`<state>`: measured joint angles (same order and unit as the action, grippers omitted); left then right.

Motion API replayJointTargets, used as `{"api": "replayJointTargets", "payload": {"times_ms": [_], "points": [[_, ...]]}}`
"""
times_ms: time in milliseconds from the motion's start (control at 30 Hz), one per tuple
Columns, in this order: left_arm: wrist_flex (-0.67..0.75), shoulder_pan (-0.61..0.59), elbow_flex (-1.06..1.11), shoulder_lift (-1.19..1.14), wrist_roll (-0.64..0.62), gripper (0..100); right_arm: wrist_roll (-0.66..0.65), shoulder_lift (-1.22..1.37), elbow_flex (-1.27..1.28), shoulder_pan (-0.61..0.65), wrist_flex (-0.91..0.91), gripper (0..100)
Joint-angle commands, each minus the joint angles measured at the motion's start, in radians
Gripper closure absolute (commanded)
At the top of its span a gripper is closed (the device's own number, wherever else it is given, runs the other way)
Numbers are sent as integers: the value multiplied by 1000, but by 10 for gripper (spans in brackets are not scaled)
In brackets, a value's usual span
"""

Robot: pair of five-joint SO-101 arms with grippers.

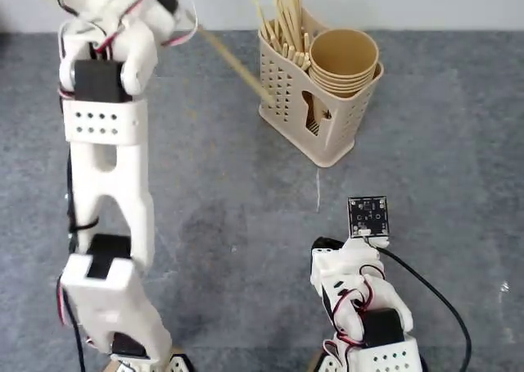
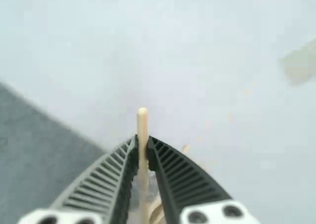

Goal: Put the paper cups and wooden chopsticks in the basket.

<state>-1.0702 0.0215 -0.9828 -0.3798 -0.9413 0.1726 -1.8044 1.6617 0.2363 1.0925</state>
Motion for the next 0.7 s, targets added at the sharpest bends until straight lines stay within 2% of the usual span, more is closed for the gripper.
{"api": "replayJointTargets", "payload": {"times_ms": [0,267,533,667], "points": [[83,2,-179,-63,-43,987,-2,-8,-3,2,-21,980],[152,-2,-394,-216,-114,987,-2,-8,-3,2,-21,980],[281,2,-426,-292,-121,987,-2,-8,-3,2,-21,980],[307,34,-426,-319,17,987,-2,-8,-3,2,-21,980]]}}
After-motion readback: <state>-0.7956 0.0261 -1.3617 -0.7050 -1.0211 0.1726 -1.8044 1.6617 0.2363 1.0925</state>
